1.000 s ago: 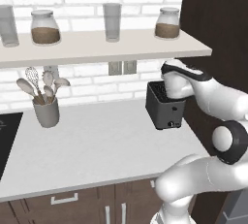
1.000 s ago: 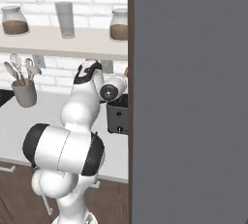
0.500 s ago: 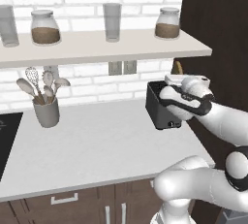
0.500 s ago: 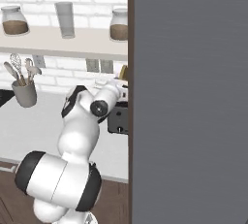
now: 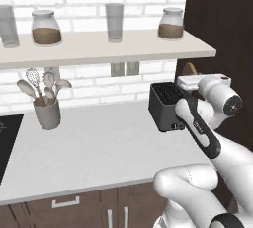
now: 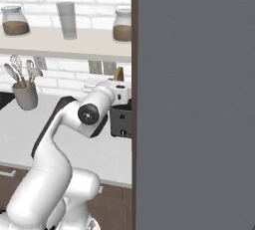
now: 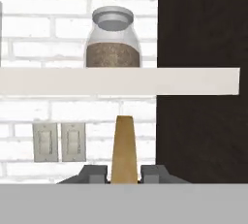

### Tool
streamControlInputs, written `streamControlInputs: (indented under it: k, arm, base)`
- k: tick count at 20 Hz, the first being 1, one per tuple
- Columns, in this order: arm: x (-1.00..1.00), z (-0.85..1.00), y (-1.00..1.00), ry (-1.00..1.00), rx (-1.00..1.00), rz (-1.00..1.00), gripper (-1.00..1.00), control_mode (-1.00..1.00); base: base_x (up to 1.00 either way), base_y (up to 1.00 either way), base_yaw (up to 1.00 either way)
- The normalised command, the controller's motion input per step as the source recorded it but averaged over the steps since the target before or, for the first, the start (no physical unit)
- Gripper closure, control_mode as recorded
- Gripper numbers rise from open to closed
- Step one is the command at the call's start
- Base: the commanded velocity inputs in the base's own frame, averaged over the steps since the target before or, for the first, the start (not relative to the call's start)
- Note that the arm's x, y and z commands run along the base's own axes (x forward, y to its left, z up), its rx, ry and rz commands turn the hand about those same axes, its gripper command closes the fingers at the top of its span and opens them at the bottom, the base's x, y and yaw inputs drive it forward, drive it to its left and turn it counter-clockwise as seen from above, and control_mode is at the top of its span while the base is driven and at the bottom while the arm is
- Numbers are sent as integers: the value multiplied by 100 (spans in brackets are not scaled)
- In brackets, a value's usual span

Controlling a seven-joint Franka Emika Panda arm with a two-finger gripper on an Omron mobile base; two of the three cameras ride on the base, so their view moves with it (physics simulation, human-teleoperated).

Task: Start the toaster. Once the lever pops up, take the bread to the plate on the dining counter.

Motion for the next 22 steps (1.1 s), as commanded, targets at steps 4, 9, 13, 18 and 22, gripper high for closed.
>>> streamControlInputs:
  k: [4, 9, 13, 18, 22]
  arm:
    - [-100, 99, 0, 25, -12, 14, 100, -100]
    - [-100, 32, 0, 24, -22, 10, 100, -100]
    - [-98, -19, 27, 16, -33, 2, 100, -100]
    - [-32, -35, 63, 14, -41, 0, 100, -100]
    - [0, -6, 42, 12, -32, 0, 100, -100]
  base:
    - [0, 0, 0]
    - [0, 0, 0]
    - [0, 0, 0]
    - [0, 0, 0]
    - [0, 0, 0]
